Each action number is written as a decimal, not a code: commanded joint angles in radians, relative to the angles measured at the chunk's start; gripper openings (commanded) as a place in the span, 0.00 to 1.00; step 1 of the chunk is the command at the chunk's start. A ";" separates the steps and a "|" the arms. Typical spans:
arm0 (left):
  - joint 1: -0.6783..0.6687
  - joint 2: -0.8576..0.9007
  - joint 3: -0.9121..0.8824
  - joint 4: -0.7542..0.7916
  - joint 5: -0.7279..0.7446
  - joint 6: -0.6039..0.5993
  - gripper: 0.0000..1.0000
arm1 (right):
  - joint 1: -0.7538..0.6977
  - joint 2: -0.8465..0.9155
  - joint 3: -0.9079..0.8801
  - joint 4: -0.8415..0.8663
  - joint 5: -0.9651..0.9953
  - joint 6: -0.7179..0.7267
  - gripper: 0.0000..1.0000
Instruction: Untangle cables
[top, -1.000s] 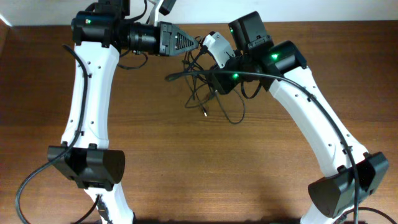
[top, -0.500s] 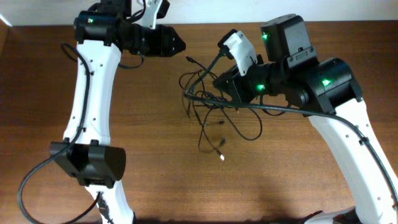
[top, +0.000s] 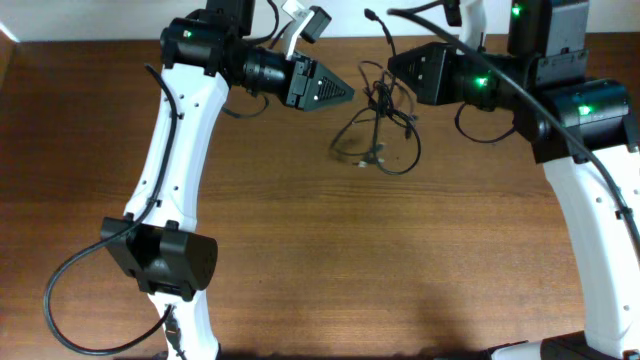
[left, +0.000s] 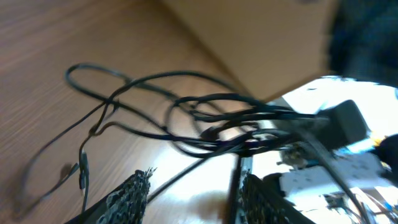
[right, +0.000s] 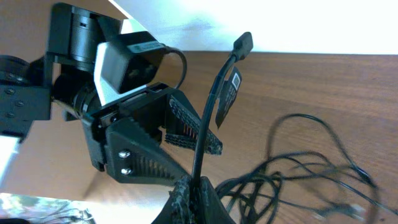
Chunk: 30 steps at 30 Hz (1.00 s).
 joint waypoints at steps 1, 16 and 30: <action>0.005 0.005 0.002 0.002 0.180 0.096 0.51 | -0.034 -0.034 0.012 0.004 -0.084 0.022 0.04; -0.124 0.006 0.002 0.167 0.035 0.071 0.40 | -0.046 -0.034 0.012 0.011 -0.238 0.026 0.04; -0.124 0.006 0.002 0.473 -0.102 -0.443 0.40 | -0.045 -0.034 0.012 0.000 -0.233 0.055 0.04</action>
